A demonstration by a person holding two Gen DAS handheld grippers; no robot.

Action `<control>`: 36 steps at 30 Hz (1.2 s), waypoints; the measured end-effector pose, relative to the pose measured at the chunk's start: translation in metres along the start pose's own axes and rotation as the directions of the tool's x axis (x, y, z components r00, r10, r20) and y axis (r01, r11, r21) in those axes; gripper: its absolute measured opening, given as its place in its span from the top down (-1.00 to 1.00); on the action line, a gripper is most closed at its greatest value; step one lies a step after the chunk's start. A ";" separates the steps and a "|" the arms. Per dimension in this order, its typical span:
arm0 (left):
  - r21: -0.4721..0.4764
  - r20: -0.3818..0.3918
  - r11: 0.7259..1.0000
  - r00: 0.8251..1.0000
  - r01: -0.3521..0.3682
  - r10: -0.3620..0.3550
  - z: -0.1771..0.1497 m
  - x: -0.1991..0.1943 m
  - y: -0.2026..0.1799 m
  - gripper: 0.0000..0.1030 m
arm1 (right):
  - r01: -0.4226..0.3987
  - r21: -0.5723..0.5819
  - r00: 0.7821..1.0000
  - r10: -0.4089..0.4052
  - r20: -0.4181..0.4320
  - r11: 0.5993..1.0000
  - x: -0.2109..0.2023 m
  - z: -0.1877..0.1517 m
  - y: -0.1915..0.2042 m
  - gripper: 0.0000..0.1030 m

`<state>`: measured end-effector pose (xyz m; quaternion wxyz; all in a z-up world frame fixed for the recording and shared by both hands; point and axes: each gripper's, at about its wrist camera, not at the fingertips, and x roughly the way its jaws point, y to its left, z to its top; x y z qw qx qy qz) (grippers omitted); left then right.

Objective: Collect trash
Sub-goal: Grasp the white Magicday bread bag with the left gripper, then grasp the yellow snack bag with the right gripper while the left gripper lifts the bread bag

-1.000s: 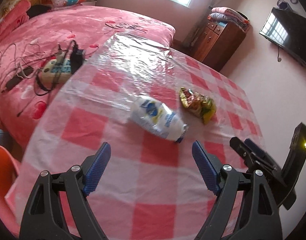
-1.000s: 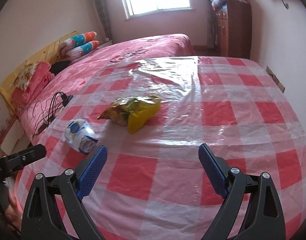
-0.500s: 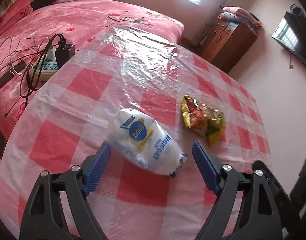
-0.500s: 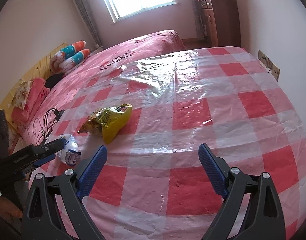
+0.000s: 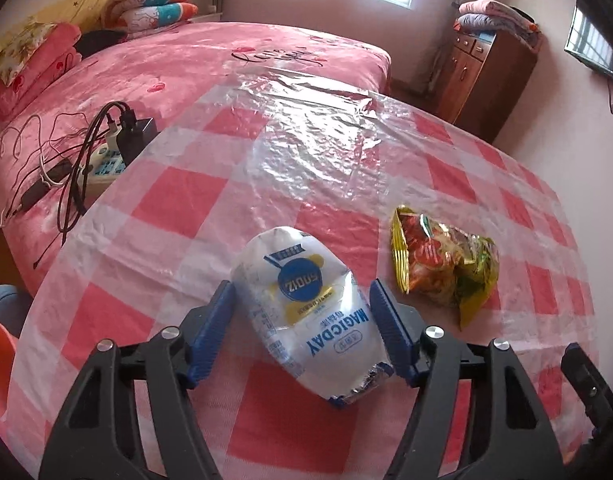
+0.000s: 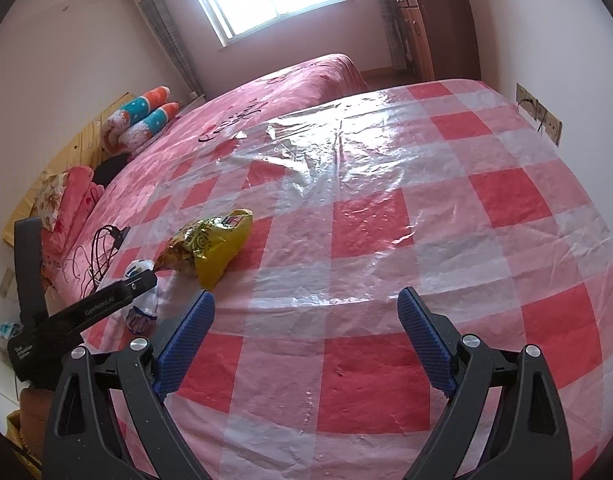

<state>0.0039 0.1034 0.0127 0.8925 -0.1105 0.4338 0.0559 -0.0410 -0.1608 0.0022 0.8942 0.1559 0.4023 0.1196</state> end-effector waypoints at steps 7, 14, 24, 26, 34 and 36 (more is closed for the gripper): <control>0.014 0.046 0.999 0.998 0.035 -0.035 0.024 -0.004 0.006 -0.31 | -0.021 0.035 1.000 0.021 -0.017 0.999 0.002 0.000 -0.007 -0.78; 0.157 -0.032 0.978 0.991 0.136 -0.133 0.045 0.016 -0.027 -0.24 | -0.035 0.055 0.999 0.036 -0.015 0.998 0.002 0.002 -0.011 -0.78; 0.283 -0.147 0.904 0.945 0.322 -0.291 -0.008 -0.005 -0.084 -0.22 | -0.033 0.102 0.999 0.033 0.008 0.994 -0.002 0.010 -0.029 -0.78; 0.301 -0.169 0.887 0.935 0.349 -0.311 -0.022 -0.012 -0.094 -0.22 | -0.039 0.104 0.999 0.039 0.007 0.994 -0.003 0.009 -0.031 -0.78; 0.296 -0.162 0.887 0.934 0.353 -0.318 -0.044 -0.026 -0.098 -0.19 | -0.048 0.079 0.999 0.049 -0.014 0.996 0.000 0.010 -0.028 -0.78; 0.286 -0.152 0.892 0.936 0.350 -0.318 -0.044 -0.028 -0.094 -0.12 | -0.054 0.066 0.998 0.055 -0.021 0.996 0.003 0.011 -0.025 -0.77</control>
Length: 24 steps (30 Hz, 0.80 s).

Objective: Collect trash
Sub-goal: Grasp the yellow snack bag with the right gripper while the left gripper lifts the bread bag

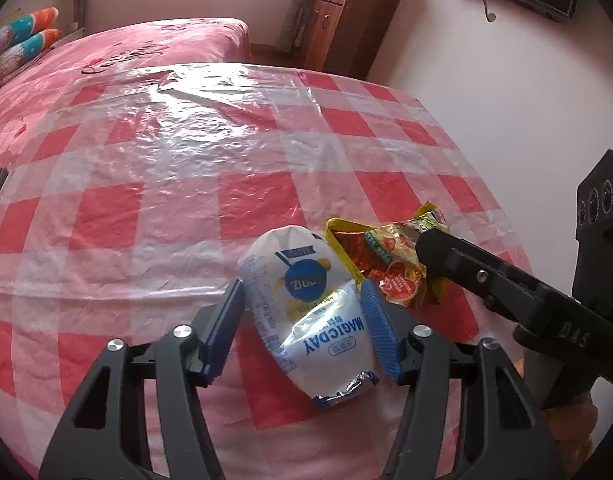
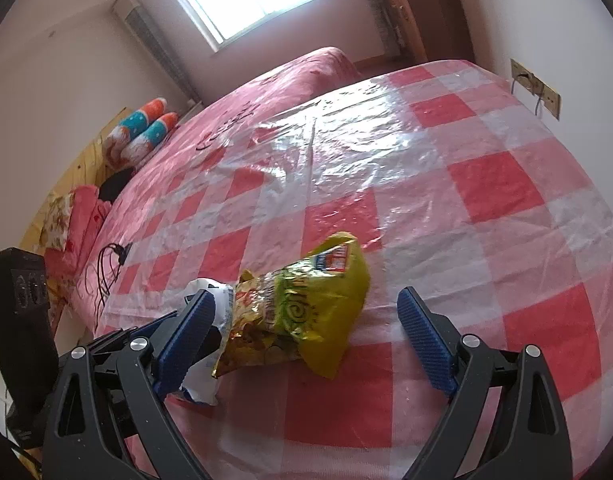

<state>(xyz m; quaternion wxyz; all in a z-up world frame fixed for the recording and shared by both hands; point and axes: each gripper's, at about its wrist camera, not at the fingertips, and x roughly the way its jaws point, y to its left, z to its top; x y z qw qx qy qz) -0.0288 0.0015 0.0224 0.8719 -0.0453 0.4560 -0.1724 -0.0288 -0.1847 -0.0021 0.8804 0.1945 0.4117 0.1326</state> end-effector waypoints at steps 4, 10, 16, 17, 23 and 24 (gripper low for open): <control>-0.028 -0.002 1.000 1.000 0.009 -0.009 0.003 -0.002 0.012 0.31 | 0.016 -0.032 1.000 -0.016 -0.009 0.999 0.004 0.000 0.006 -0.50; -0.043 -0.008 0.999 1.000 0.008 -0.009 0.000 -0.003 0.016 0.07 | 0.018 -0.055 1.000 -0.019 -0.019 0.998 0.008 -0.003 0.009 0.00; -0.010 -0.023 1.000 1.000 0.007 -0.008 -0.003 -0.002 0.006 -0.42 | 0.023 -0.057 1.000 -0.023 0.005 0.998 0.004 -0.003 0.009 0.16; 0.003 -0.023 1.000 1.000 -0.001 0.001 -0.004 -0.001 0.004 -0.45 | 0.024 -0.052 1.000 -0.023 0.010 0.998 0.003 -0.003 0.009 0.18; 0.095 -0.032 0.993 0.997 -0.063 0.067 -0.007 0.004 -0.013 -0.49 | 0.007 -0.023 0.999 -0.006 0.032 1.000 -0.002 -0.003 0.002 0.25; 0.111 -0.032 0.991 0.996 -0.076 0.080 -0.007 0.005 -0.015 -0.49 | 0.005 -0.022 0.999 -0.004 0.035 1.000 -0.003 -0.002 0.002 0.26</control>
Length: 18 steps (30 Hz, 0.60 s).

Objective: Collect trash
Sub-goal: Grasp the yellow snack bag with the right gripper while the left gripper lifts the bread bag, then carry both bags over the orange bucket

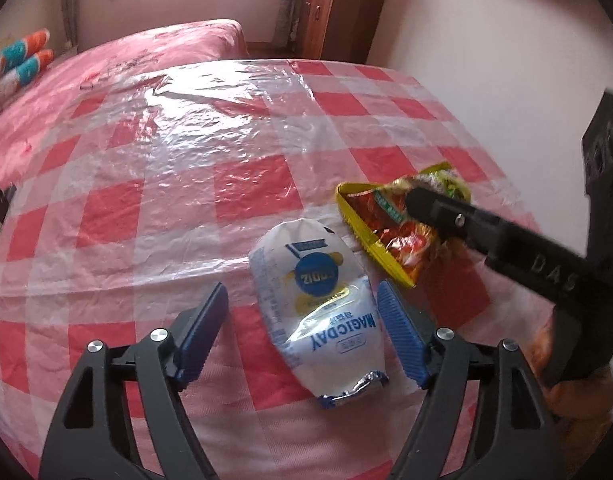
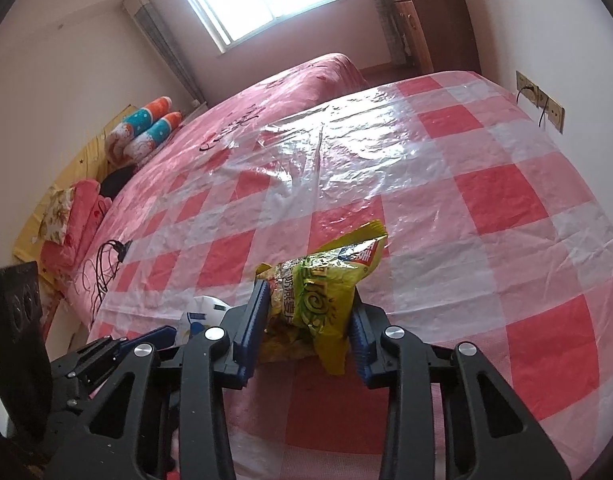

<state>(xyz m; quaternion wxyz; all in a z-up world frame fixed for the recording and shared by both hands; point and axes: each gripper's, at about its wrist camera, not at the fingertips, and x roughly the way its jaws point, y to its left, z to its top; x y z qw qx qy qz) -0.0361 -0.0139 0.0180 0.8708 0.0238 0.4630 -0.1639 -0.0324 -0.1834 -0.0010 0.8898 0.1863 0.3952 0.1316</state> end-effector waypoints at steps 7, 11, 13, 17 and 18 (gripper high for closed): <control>0.075 0.016 0.994 0.996 -0.085 0.084 -0.002 0.002 -0.014 -0.21 | -0.032 0.007 0.999 0.032 0.028 0.999 -0.007 0.000 -0.002 0.27; 0.055 0.023 0.994 0.996 -0.092 0.091 -0.003 0.001 -0.010 -0.20 | -0.053 -0.001 0.998 0.053 0.037 0.999 -0.009 0.000 -0.001 0.28; 0.041 0.029 0.994 0.995 -0.100 0.099 -0.004 -0.001 -0.007 -0.20 | -0.057 -0.001 0.998 0.057 0.037 0.998 -0.010 0.000 0.000 0.28; 0.014 0.051 0.994 0.993 -0.107 0.107 -0.005 -0.008 0.002 -0.20 | -0.074 0.005 0.996 0.074 0.040 0.997 -0.011 0.000 0.000 0.28; 0.012 0.057 0.994 0.992 -0.111 0.110 -0.005 -0.010 0.004 -0.20 | -0.077 0.005 0.996 0.076 0.039 0.997 -0.012 -0.001 0.000 0.28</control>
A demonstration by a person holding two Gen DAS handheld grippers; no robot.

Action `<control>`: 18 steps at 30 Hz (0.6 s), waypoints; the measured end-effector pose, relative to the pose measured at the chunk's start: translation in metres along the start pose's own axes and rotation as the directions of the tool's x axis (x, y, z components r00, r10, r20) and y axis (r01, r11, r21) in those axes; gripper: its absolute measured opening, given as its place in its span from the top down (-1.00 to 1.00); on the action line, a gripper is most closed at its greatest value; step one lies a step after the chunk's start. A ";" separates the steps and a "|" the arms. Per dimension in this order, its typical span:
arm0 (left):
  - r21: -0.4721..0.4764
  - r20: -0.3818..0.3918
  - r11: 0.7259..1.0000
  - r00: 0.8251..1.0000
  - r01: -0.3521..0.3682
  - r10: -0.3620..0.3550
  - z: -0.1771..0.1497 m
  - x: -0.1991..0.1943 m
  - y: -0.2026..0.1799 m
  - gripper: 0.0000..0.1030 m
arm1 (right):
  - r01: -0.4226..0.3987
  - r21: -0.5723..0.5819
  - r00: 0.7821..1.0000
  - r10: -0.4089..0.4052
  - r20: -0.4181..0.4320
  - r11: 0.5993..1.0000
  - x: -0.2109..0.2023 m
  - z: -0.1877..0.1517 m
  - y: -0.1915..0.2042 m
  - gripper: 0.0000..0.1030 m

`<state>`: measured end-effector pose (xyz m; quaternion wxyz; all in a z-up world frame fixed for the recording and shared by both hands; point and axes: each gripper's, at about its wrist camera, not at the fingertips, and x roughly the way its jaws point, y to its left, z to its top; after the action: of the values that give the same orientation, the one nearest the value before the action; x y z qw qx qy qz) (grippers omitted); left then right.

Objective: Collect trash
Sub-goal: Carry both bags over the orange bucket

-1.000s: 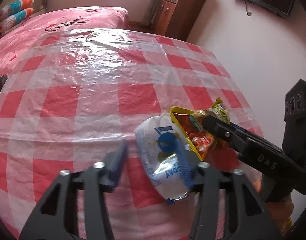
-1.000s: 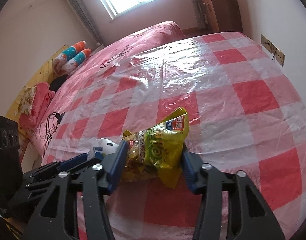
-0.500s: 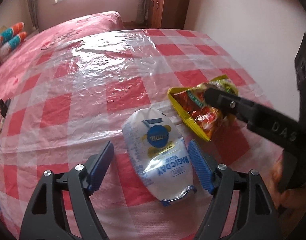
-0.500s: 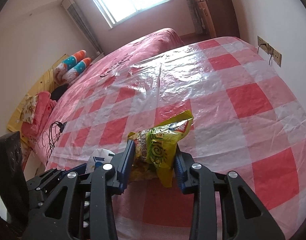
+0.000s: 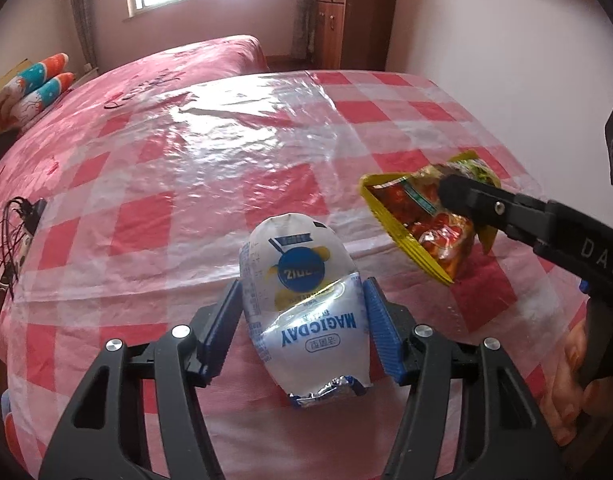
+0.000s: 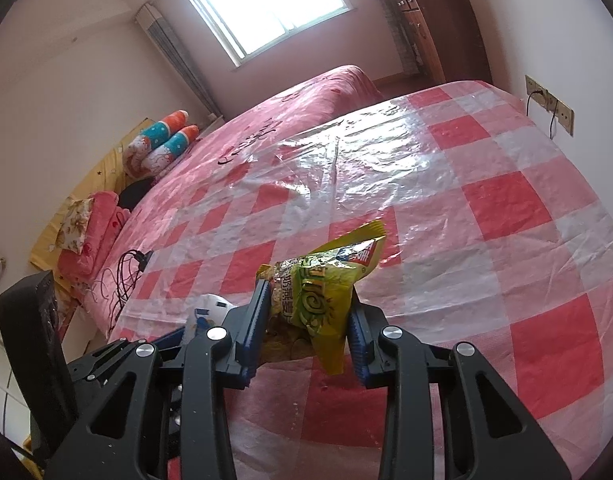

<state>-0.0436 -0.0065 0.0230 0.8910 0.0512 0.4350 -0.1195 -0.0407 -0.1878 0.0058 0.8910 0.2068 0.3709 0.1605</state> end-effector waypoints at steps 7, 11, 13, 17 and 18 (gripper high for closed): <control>-0.021 0.036 0.999 0.998 -0.044 0.044 -0.001 -0.016 0.020 -0.20 | -0.008 0.009 1.000 0.008 -0.009 1.000 0.001 -0.001 0.002 0.28; -0.045 0.035 0.997 0.997 -0.065 0.066 -0.006 -0.023 0.035 -0.20 | -0.011 0.008 1.000 0.011 -0.019 1.000 0.003 -0.003 0.006 0.28; -0.056 0.034 0.995 0.996 -0.081 0.083 -0.010 -0.026 0.044 -0.20 | -0.011 0.000 1.000 0.011 -0.017 1.000 0.003 -0.004 0.010 0.28; -0.076 0.036 0.991 0.993 -0.106 0.109 -0.017 -0.033 0.061 -0.20 | -0.015 -0.021 1.000 0.015 -0.013 1.000 0.002 -0.005 0.021 0.28; -0.083 0.037 0.991 0.993 -0.110 0.113 -0.019 -0.035 0.065 -0.20 | -0.018 -0.024 1.000 0.018 -0.014 1.000 0.002 -0.005 0.023 0.28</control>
<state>-0.0621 0.0659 0.0381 0.9065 0.0370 0.4172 -0.0529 -0.0461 -0.1660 0.0127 0.8893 0.1983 0.3733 0.1745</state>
